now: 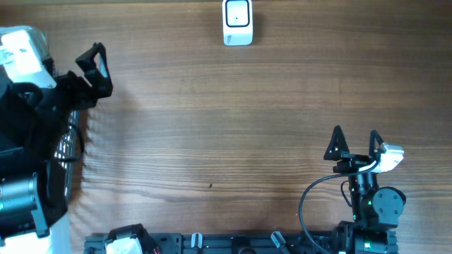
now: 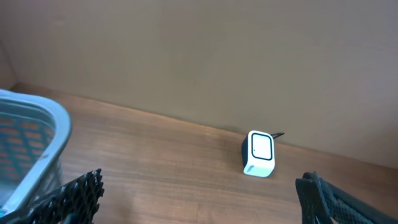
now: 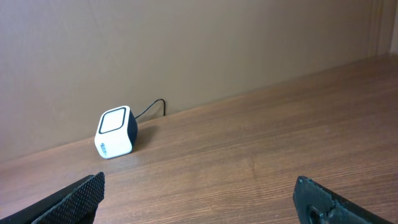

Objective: Scan the item barcode
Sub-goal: 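Reach the left gripper into the basket toward the snack pouch, then grasp the white snack pouch with the left gripper and lift it out, then carry the pouch to the table center and release it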

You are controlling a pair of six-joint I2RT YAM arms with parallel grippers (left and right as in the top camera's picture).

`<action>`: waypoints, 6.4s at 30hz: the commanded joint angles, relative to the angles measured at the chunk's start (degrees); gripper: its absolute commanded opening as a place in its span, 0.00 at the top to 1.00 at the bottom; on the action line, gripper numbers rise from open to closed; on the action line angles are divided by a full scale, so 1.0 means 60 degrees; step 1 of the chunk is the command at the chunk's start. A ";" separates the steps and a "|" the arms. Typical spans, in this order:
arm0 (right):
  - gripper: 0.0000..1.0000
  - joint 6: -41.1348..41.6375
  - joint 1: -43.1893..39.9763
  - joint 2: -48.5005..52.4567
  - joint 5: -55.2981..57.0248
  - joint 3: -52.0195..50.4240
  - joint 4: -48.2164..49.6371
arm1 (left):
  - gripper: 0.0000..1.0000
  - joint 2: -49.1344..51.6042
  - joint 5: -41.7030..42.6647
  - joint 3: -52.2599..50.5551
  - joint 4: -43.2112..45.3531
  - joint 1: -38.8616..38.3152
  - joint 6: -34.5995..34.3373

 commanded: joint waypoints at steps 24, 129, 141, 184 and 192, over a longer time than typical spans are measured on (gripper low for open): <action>0.00 0.0040 0.0000 -0.0018 0.0069 -0.0007 0.0062 | 0.00 0.4328 -0.1566 0.2645 -0.1727 0.6615 -0.3187; 0.00 0.0036 0.0000 -0.0018 0.0069 -0.0007 0.0058 | 0.96 0.3577 0.2543 0.2113 -0.1749 0.6594 -0.1107; 0.00 0.0040 0.0000 -0.0018 0.0069 -0.0007 0.0062 | 0.96 0.0076 0.5639 0.2616 -0.0856 0.6594 -0.2073; 0.00 0.0036 0.0000 -0.0018 0.0069 -0.0007 0.0062 | 0.96 0.5202 -0.4754 -0.2259 0.0368 -0.8011 0.0976; 0.00 0.0036 0.0000 -0.0018 0.0069 -0.0007 0.0058 | 0.96 0.5220 -0.7909 -0.3974 0.2594 -0.9187 0.0987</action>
